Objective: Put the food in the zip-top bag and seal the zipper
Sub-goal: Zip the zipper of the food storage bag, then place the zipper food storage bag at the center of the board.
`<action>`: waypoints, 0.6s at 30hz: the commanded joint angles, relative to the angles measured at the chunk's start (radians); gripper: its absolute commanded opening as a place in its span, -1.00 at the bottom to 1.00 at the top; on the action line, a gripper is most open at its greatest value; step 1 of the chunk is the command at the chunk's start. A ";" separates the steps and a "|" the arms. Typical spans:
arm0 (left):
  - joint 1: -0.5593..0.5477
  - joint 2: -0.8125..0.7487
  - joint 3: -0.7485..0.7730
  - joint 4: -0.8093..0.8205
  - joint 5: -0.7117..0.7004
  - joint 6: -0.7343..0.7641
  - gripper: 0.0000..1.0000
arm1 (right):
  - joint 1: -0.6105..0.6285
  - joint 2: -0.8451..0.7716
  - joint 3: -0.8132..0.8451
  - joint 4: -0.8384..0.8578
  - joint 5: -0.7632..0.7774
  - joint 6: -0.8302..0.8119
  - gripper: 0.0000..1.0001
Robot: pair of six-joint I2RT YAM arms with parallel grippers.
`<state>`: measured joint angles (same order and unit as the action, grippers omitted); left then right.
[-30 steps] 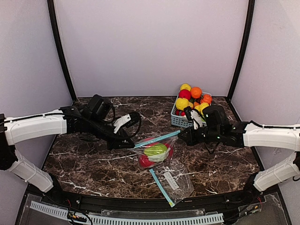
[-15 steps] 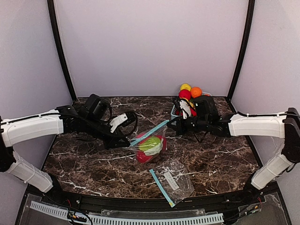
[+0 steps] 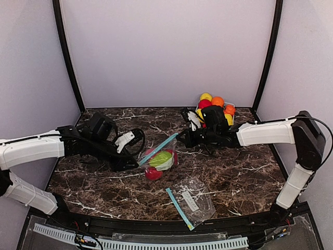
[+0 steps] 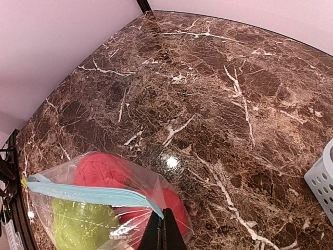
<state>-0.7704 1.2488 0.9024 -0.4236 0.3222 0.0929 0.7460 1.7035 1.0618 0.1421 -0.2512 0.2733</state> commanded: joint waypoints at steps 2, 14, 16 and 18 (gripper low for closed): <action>0.003 -0.045 -0.010 0.015 0.029 -0.082 -0.33 | -0.007 0.008 0.019 0.036 0.000 -0.001 -0.96; 0.020 -0.106 0.048 0.013 -0.050 -0.242 0.46 | -0.007 -0.002 0.031 0.007 -0.011 -0.012 0.10; 0.034 -0.094 0.054 0.004 -0.069 -0.255 0.53 | -0.008 -0.012 0.031 -0.007 0.005 -0.012 0.35; 0.053 -0.076 0.058 0.002 -0.080 -0.264 0.62 | -0.009 -0.026 0.033 -0.025 0.014 -0.013 0.53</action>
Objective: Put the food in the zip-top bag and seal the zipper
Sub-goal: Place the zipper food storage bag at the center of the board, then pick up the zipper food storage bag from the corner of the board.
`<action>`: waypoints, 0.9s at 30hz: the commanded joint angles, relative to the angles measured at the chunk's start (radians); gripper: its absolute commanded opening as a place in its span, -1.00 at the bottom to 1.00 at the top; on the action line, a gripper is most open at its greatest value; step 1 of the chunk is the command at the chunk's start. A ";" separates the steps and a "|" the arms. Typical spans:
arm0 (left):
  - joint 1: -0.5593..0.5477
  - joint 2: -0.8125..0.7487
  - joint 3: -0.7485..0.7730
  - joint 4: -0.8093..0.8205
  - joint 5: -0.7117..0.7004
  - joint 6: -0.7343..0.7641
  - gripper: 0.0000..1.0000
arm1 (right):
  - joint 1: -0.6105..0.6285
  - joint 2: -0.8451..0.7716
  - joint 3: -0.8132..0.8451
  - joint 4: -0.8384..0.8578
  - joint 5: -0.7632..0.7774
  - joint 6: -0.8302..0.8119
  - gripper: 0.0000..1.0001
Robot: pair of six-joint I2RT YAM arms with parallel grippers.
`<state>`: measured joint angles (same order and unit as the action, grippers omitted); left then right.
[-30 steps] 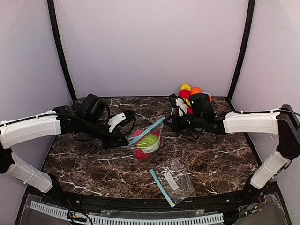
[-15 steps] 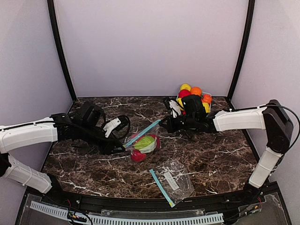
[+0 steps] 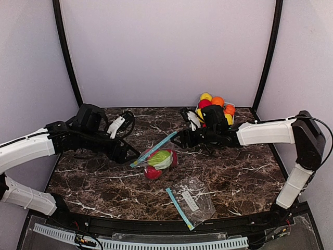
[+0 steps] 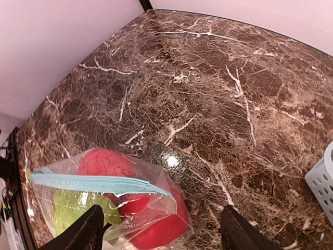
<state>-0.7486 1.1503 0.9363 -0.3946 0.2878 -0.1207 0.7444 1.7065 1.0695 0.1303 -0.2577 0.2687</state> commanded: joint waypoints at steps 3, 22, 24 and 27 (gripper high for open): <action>0.060 0.044 0.024 -0.023 -0.050 -0.059 0.67 | -0.011 -0.061 0.018 -0.034 0.033 -0.010 0.75; 0.279 -0.111 -0.152 0.059 -0.080 -0.193 0.78 | -0.013 -0.381 -0.276 -0.352 0.087 0.134 0.97; 0.279 -0.150 -0.192 0.075 -0.065 -0.239 0.78 | 0.009 -0.414 -0.329 -0.361 0.079 0.163 0.96; 0.279 -0.179 -0.261 0.107 -0.036 -0.284 0.77 | 0.050 -0.419 -0.385 -0.362 0.075 0.202 0.92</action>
<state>-0.4732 1.0050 0.7536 -0.3260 0.2249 -0.3183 0.7452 1.3064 0.7433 -0.1940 -0.1768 0.3969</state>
